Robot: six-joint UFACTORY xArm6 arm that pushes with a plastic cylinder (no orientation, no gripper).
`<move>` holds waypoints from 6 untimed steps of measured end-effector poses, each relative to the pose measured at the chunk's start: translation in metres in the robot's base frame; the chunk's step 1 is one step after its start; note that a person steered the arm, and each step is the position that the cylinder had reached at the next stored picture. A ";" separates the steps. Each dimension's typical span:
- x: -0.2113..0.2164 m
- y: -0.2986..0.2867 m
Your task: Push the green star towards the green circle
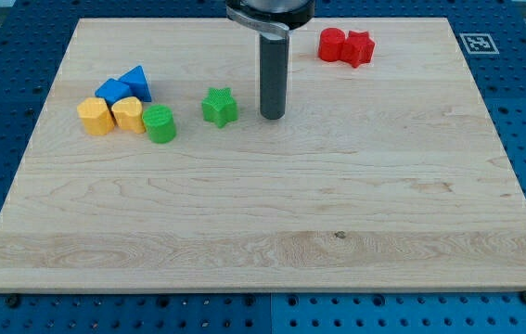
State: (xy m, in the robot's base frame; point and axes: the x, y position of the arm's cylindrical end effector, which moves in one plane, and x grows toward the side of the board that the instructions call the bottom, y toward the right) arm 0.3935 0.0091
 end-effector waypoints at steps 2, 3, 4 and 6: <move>0.000 -0.041; -0.004 -0.067; -0.012 -0.082; -0.022 -0.132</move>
